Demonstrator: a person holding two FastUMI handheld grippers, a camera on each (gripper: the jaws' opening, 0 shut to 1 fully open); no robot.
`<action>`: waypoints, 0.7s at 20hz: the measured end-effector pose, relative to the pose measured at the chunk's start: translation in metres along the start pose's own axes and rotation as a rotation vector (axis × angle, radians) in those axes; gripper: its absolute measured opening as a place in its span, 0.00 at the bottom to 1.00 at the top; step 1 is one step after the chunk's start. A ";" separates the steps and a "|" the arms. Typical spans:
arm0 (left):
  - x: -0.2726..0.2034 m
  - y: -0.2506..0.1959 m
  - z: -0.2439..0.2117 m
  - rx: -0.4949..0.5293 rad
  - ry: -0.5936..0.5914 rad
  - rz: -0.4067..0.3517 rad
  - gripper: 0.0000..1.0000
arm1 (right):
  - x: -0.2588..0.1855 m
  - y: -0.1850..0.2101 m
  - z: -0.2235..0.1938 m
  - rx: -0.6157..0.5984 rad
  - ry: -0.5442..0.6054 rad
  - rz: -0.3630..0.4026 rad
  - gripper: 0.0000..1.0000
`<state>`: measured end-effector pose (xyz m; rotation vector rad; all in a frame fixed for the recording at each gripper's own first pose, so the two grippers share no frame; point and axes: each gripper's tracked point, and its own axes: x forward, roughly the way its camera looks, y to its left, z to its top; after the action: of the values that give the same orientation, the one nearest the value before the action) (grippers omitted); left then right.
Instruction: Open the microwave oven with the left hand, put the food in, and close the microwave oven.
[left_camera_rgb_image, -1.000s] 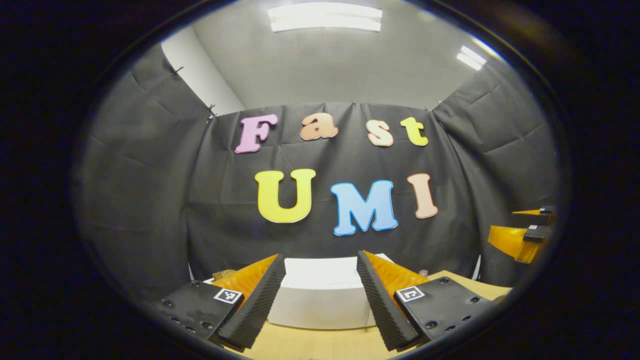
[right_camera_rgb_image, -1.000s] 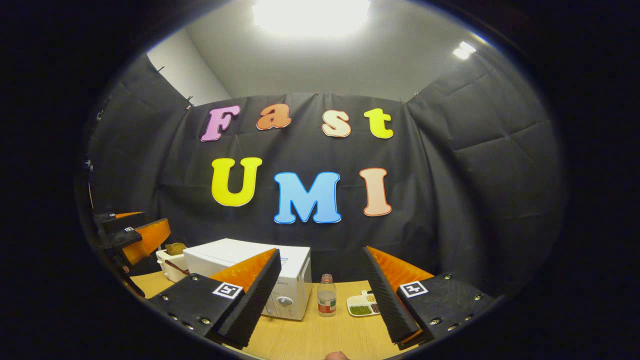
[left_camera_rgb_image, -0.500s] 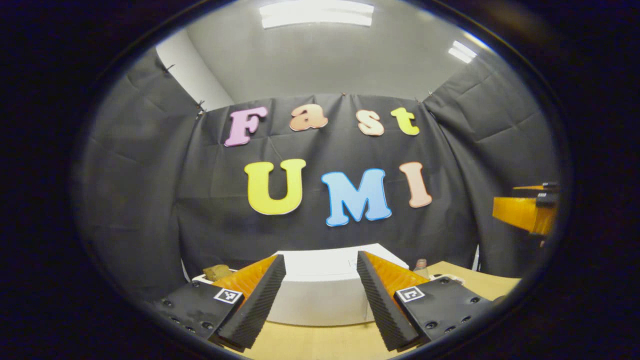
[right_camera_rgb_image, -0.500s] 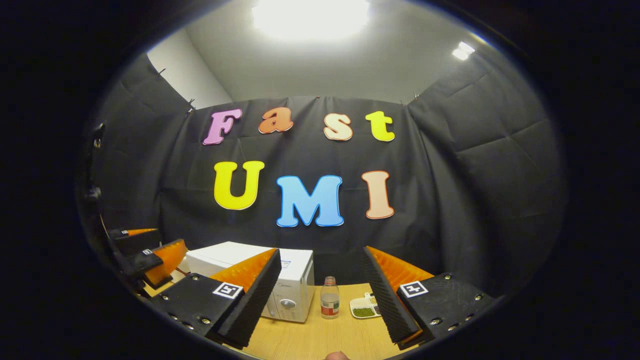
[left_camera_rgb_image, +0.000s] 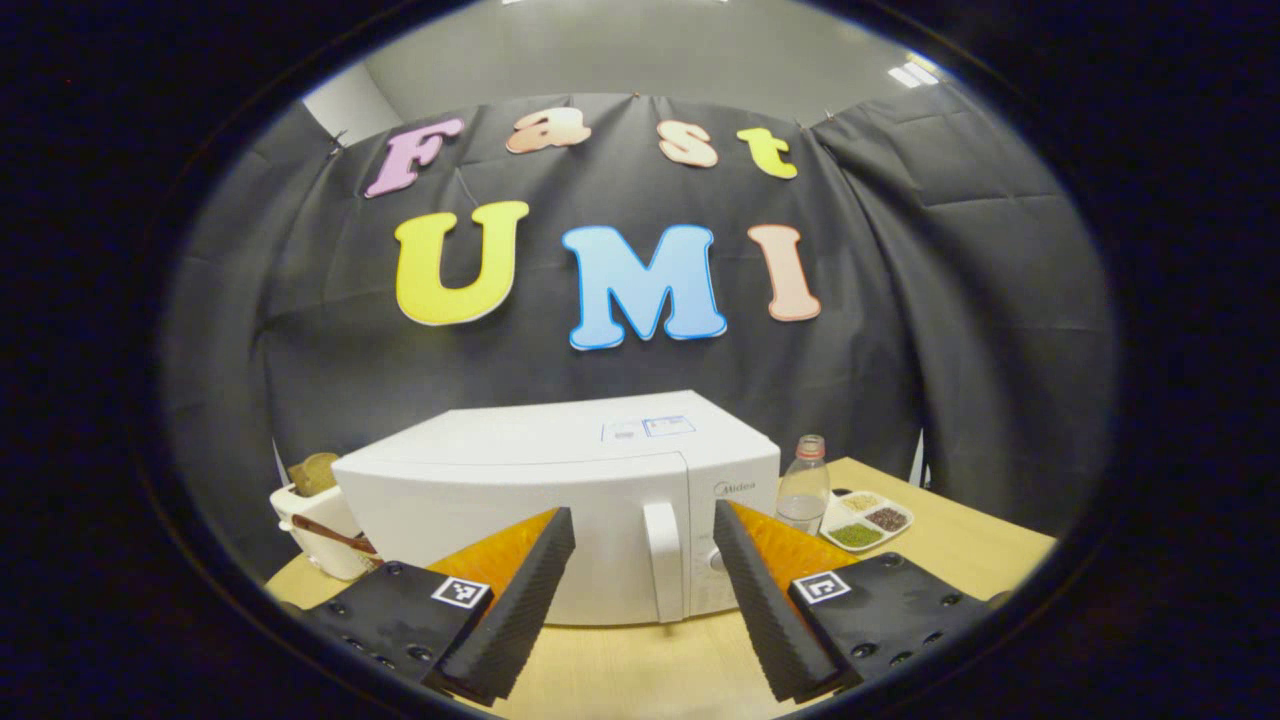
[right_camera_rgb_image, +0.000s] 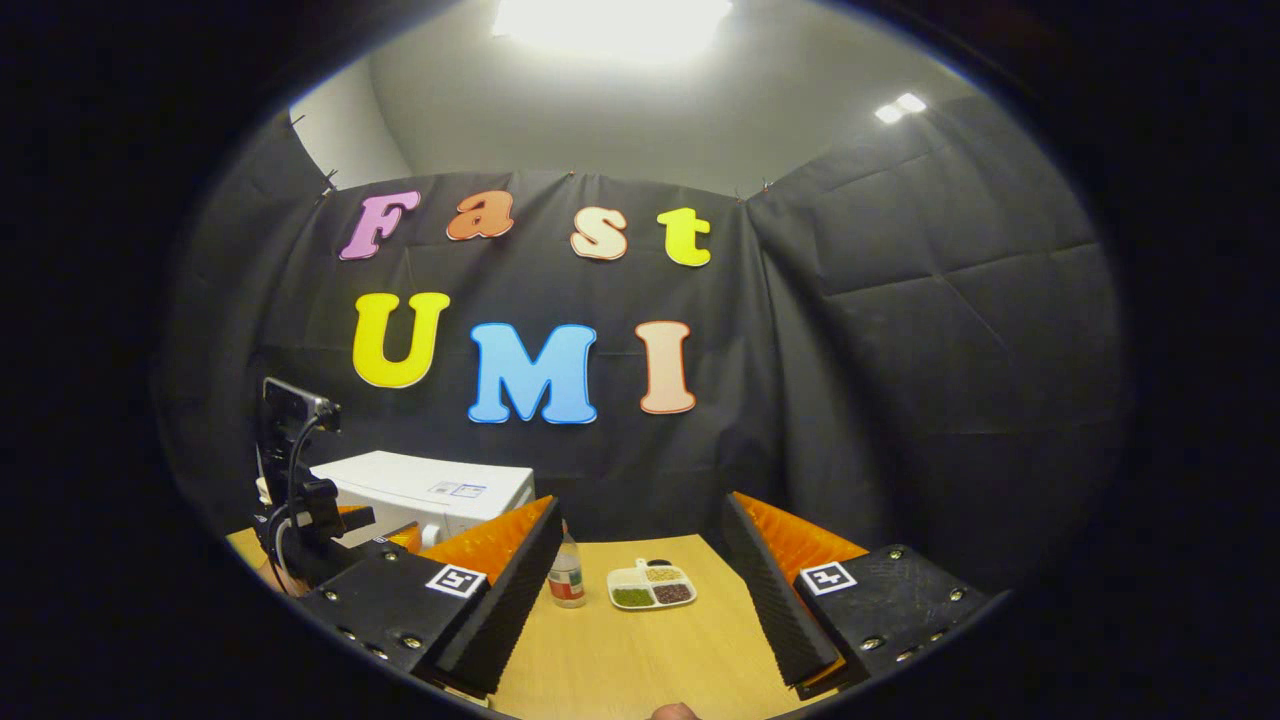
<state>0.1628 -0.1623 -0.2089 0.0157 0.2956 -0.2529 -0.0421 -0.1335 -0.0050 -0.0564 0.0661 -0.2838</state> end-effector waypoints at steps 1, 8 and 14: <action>0.010 -0.001 -0.009 -0.005 0.022 0.002 0.92 | -0.002 -0.010 0.001 -0.007 -0.003 -0.023 0.98; 0.058 -0.015 -0.059 0.030 0.158 -0.007 0.77 | -0.010 -0.046 -0.002 -0.028 0.018 -0.101 0.98; 0.070 -0.016 -0.060 -0.010 0.186 0.028 0.38 | -0.017 -0.050 -0.005 -0.043 0.029 -0.096 0.98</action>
<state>0.2059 -0.1916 -0.2863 0.0341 0.4815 -0.2225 -0.0729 -0.1771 -0.0059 -0.0987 0.0986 -0.3794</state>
